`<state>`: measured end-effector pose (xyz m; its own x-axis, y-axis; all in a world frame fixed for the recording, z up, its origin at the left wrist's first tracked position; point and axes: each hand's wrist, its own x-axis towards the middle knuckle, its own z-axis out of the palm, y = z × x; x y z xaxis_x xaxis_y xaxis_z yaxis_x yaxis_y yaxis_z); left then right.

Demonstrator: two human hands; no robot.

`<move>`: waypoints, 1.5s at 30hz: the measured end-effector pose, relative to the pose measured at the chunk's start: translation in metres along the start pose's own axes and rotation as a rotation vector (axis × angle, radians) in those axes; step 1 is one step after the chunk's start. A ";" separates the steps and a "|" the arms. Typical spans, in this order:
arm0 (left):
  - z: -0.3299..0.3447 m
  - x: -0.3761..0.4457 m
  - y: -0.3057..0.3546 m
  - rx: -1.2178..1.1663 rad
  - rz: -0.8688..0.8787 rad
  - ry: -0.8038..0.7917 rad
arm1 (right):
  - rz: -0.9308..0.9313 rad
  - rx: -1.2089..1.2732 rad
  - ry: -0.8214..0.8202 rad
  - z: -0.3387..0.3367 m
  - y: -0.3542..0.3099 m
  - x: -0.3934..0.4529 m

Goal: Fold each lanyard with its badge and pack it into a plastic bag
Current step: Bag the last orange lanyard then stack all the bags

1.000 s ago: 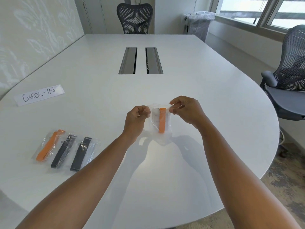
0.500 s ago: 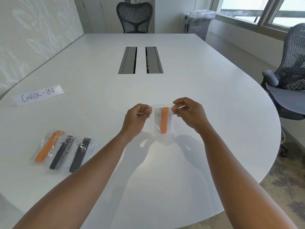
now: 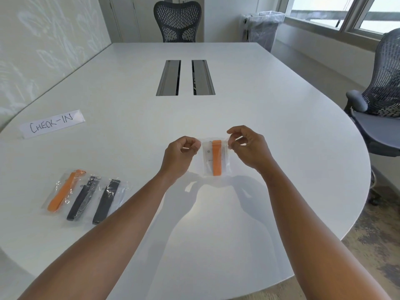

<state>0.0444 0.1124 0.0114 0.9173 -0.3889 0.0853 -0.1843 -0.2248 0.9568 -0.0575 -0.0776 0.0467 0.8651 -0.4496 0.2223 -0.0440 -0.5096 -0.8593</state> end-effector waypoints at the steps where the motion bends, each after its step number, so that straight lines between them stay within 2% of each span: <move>1: 0.000 0.000 0.000 0.013 -0.004 0.012 | -0.005 -0.007 0.002 0.000 0.000 -0.001; 9: 0.008 0.000 -0.001 0.046 -0.045 0.053 | 0.046 0.018 -0.019 0.007 0.003 -0.006; 14: 0.008 -0.002 -0.001 -0.130 -0.093 -0.073 | 0.112 0.032 -0.107 0.006 0.003 -0.006; 21: 0.005 -0.006 0.001 -0.175 -0.122 -0.161 | 0.101 0.052 -0.080 0.005 0.001 -0.007; 27: 0.002 -0.007 0.002 -0.149 -0.091 -0.121 | 0.115 0.068 -0.125 -0.001 -0.005 -0.009; 32: -0.001 -0.006 0.003 -0.182 -0.088 -0.073 | 0.102 0.196 -0.148 -0.007 -0.006 -0.009; 42: 0.007 -0.011 -0.003 -0.349 -0.279 -0.139 | 0.187 0.364 -0.092 0.004 0.008 -0.016; 45: 0.010 -0.014 -0.002 -0.439 -0.330 -0.096 | 0.252 0.442 -0.076 0.009 0.011 -0.016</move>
<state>0.0288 0.1093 0.0052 0.8616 -0.4450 -0.2441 0.2901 0.0370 0.9563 -0.0671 -0.0694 0.0292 0.8893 -0.4558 -0.0371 -0.0551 -0.0261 -0.9981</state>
